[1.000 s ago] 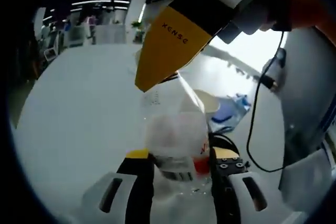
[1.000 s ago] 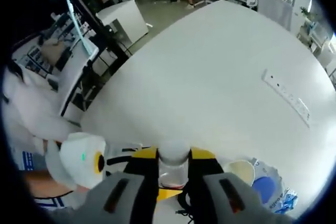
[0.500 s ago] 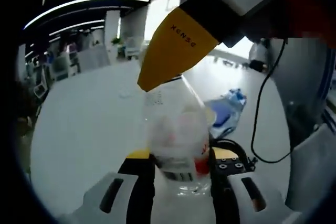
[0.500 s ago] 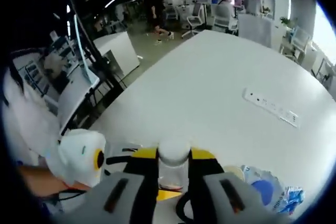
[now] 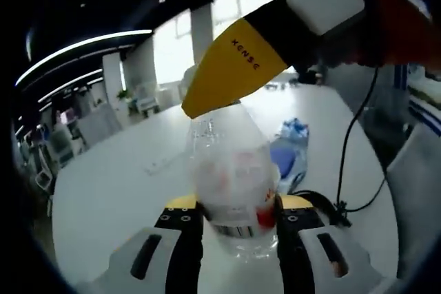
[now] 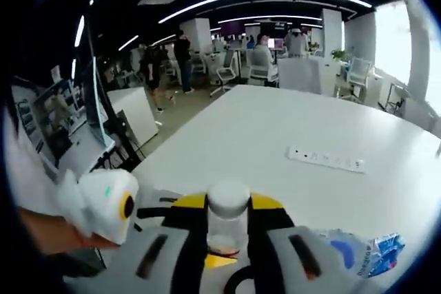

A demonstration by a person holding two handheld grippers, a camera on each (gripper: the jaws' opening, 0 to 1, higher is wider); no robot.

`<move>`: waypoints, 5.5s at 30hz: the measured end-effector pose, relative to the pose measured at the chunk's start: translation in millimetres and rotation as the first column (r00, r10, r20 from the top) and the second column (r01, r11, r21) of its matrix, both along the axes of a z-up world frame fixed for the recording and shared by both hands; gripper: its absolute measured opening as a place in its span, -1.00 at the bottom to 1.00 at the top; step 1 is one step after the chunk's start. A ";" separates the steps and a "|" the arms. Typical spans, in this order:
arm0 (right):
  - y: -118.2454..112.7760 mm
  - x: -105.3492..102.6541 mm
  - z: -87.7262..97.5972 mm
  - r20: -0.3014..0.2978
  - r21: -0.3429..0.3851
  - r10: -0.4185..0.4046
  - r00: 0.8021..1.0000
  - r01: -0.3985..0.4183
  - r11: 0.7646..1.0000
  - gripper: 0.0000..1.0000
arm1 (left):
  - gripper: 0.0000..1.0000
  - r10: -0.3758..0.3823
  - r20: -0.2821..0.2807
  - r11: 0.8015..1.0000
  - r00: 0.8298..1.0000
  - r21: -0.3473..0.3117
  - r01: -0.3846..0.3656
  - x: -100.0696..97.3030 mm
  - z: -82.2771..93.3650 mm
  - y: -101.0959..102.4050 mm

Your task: Arrange the tabletop items into an orderly group along one side of the table until the central work area is clear of visible clutter.

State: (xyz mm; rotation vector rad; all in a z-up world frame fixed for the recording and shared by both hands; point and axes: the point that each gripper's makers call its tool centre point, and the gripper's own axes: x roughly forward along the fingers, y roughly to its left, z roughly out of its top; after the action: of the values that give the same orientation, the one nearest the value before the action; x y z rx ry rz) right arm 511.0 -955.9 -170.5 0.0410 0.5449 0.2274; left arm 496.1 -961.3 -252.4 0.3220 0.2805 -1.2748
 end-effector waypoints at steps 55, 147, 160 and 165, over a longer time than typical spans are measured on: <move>3.4 4.0 -43.9 0.176 -0.203 -0.059 0.983 0.095 0.974 -0.60 | -0.25 -0.198 0.017 0.980 0.980 -0.029 0.199 8.9 -45.1 -10.2; -174.7 -120.6 27.5 0.142 -0.035 -0.082 0.986 0.088 0.996 0.25 | 0.16 0.241 -0.104 0.965 0.965 0.136 -0.226 -83.4 24.8 35.0; -200.3 -177.0 -38.2 -0.090 -0.055 -0.126 0.988 0.122 0.991 0.12 | 0.00 0.367 -0.198 0.909 0.909 0.282 -0.306 -101.6 -14.7 27.5; -165.4 -167.5 -69.8 -0.121 0.013 -0.091 0.989 0.093 0.996 -0.04 | -0.05 0.401 -0.209 0.893 0.892 0.306 -0.330 -101.8 -26.3 19.6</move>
State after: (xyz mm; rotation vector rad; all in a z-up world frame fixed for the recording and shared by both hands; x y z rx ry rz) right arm 343.5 -1121.3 -240.3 0.0980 0.6590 0.1407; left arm 394.3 -941.7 -278.7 0.3041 0.7148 -0.8984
